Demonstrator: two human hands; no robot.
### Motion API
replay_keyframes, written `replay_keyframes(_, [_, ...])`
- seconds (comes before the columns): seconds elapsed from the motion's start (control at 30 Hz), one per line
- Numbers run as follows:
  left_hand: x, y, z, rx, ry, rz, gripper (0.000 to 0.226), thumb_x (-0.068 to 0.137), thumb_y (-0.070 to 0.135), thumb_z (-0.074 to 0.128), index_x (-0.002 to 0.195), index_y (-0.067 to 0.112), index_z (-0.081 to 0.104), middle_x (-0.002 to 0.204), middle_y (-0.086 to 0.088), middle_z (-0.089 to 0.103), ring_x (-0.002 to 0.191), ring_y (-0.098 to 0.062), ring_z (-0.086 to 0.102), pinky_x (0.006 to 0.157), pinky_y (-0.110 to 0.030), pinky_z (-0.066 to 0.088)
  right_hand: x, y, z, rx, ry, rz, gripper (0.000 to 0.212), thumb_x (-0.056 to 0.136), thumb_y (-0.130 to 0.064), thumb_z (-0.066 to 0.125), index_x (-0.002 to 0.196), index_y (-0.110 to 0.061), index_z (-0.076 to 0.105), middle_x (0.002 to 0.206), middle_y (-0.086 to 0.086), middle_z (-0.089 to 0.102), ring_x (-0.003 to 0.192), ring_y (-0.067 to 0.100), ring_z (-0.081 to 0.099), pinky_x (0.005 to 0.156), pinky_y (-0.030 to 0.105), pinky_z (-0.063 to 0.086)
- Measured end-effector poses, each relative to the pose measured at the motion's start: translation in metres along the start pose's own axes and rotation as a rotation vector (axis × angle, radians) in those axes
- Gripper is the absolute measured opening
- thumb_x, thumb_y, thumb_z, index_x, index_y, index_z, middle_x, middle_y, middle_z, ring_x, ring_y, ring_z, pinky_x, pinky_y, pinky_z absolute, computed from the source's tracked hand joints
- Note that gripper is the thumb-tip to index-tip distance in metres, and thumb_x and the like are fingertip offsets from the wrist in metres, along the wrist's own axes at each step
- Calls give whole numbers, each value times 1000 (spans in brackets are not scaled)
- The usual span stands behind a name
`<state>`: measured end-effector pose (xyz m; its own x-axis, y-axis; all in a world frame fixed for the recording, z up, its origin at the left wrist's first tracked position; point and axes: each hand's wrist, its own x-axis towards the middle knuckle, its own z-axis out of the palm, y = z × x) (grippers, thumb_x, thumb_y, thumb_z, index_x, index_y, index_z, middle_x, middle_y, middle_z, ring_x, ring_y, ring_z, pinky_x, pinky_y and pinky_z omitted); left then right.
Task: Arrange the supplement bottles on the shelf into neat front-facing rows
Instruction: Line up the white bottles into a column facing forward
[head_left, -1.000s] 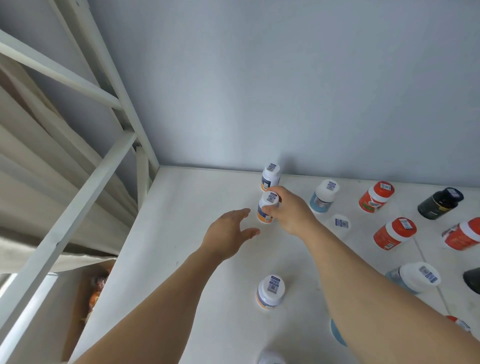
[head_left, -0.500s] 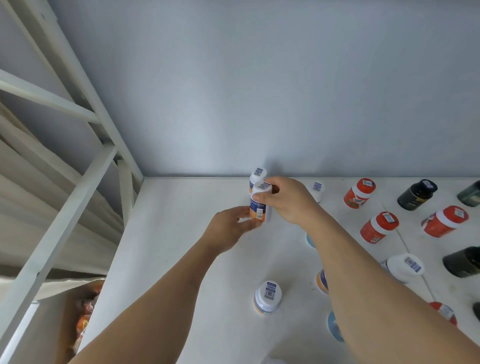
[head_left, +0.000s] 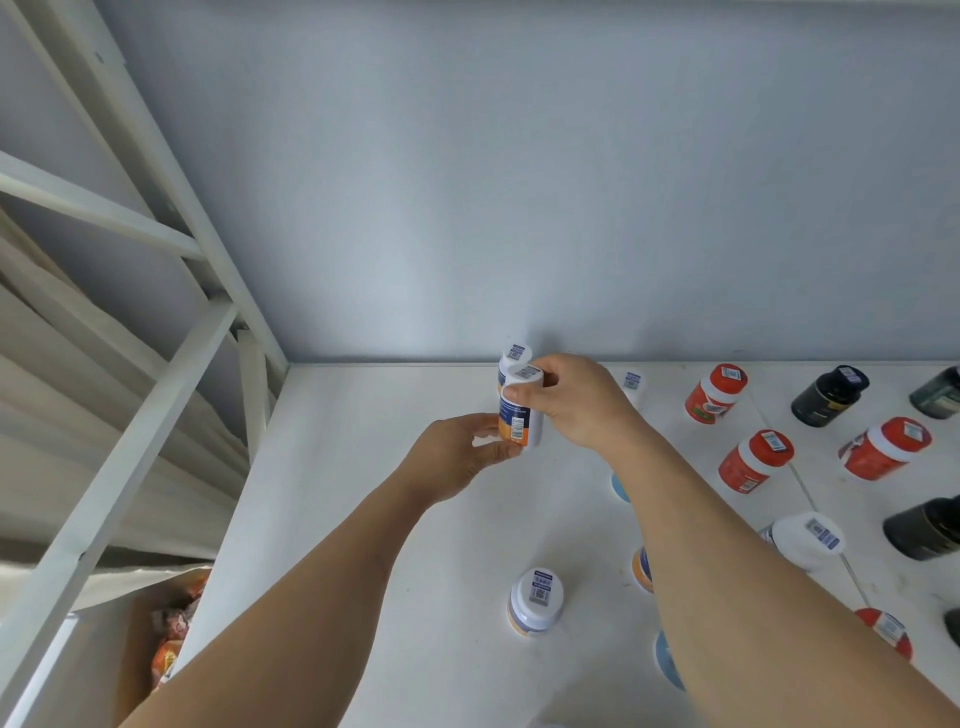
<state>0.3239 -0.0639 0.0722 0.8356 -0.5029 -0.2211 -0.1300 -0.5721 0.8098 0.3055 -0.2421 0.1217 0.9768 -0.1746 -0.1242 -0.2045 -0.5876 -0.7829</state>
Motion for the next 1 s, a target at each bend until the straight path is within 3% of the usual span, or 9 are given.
replay_keyframes(0.07, [1, -1, 1, 195, 36, 10, 41, 85, 49, 64, 124, 37, 60, 125, 18, 62, 111, -8, 57, 94, -25, 43, -1, 7, 5, -11, -5, 4, 27, 79, -39, 70, 102, -25, 70, 94, -6, 70, 85, 12, 65, 63, 25, 45])
replay_keyframes(0.13, [4, -7, 1, 358, 57, 20, 51, 87, 52, 60, 134, 34, 53, 136, 15, 55, 123, -10, 51, 98, -27, 41, -1, 15, 13, 19, -11, 35, 29, 79, -33, 72, 106, -24, 67, 97, -7, 69, 87, 12, 64, 64, 22, 45])
replay_keyframes(0.3, [6, -19, 4, 513, 54, 41, 60, 90, 54, 54, 142, 27, 43, 146, 7, 46, 134, -12, 41, 105, -30, 37, -5, 34, 25, 41, -36, 74, 37, 80, -27, 73, 115, -23, 62, 104, -8, 67, 94, 13, 62, 66, 16, 42])
replay_keyframes(0.53, [11, -29, 3, 495, 75, 37, 59, 89, 54, 55, 141, 28, 45, 144, 9, 48, 132, -11, 43, 103, -28, 38, -5, 48, 34, 56, -78, 105, 46, 74, -30, 77, 117, -26, 58, 105, -9, 66, 98, 13, 62, 71, 19, 46])
replay_keyframes(0.6, [15, -27, -1, 480, 90, 43, 58, 90, 54, 56, 140, 28, 45, 143, 10, 49, 130, -10, 45, 102, -27, 38, -1, 43, 29, 118, -97, 121, 54, 72, -37, 79, 120, -27, 56, 113, -8, 62, 103, 13, 59, 82, 26, 48])
replay_keyframes(0.7, [24, -23, -9, 459, 110, 48, 56, 91, 52, 55, 139, 27, 46, 141, 12, 50, 129, -10, 46, 100, -27, 39, 14, 29, 15, 132, 29, 89, 45, 80, -41, 74, 120, -31, 55, 120, -8, 55, 115, 10, 52, 95, 31, 42])
replay_keyframes(0.83, [43, -18, -19, 438, 144, 38, 53, 93, 50, 53, 140, 27, 46, 141, 11, 51, 127, -12, 47, 101, -28, 39, 50, 17, 1, -29, 63, 76, 63, 85, -39, 69, 139, -19, 44, 142, 0, 47, 130, 16, 45, 101, 31, 37])
replay_keyframes(0.93, [59, -15, -21, 438, 159, 25, 55, 93, 50, 52, 142, 26, 43, 142, 11, 50, 130, -12, 45, 102, -27, 37, 75, 18, 5, -101, -29, 95, 73, 82, -35, 72, 145, -20, 37, 147, 2, 42, 131, 20, 44, 98, 28, 34])
replay_keyframes(1.0, [69, -13, -20, 442, 145, 13, 57, 93, 51, 51, 143, 25, 41, 144, 10, 48, 132, -12, 43, 104, -28, 36, 86, 23, 13, -124, -77, 102, 70, 80, -33, 74, 141, -21, 42, 139, 3, 50, 120, 21, 51, 88, 26, 37])
